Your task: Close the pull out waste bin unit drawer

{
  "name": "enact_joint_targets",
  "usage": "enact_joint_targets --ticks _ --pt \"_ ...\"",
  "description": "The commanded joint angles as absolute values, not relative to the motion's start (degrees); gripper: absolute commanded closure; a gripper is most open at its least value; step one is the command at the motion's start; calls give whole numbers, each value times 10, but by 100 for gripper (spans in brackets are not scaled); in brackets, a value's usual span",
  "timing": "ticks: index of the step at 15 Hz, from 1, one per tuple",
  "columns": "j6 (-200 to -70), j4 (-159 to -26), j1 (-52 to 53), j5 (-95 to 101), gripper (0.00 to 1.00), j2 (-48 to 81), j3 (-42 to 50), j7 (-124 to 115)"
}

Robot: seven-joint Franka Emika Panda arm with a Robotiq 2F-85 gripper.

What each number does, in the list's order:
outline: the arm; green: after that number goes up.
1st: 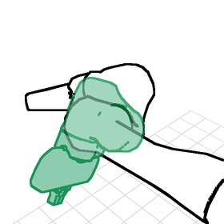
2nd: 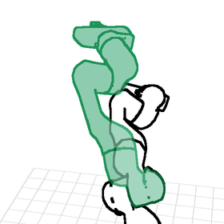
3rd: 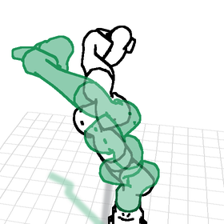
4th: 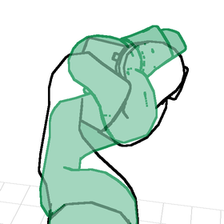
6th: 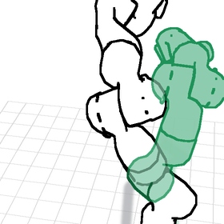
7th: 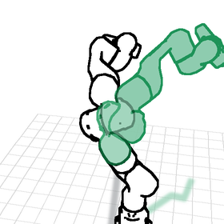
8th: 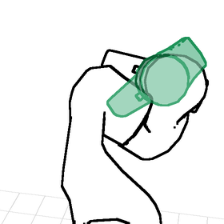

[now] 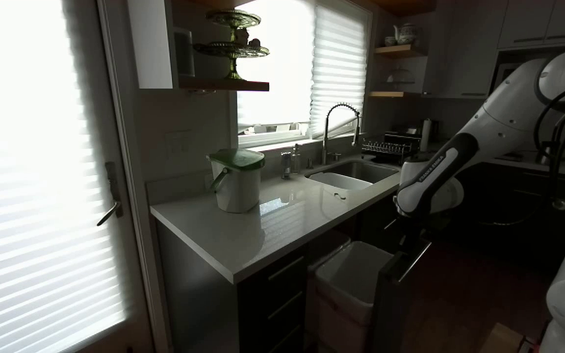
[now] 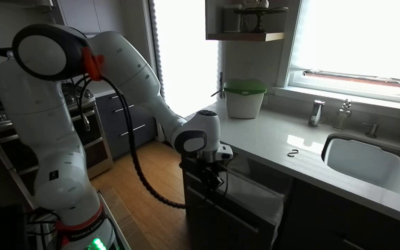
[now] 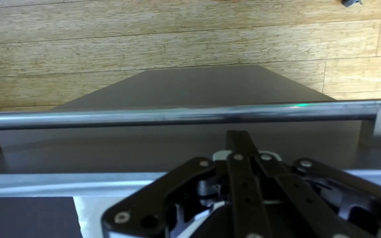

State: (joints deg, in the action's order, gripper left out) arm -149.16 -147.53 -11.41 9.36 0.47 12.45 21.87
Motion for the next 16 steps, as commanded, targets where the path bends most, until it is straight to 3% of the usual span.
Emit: enact_joint_targets --ticks 1,16 --pt "-1491 -1474 -116 94 99 6 121 218" --pt "-1534 -1441 -111 -7 100 45 104 268"
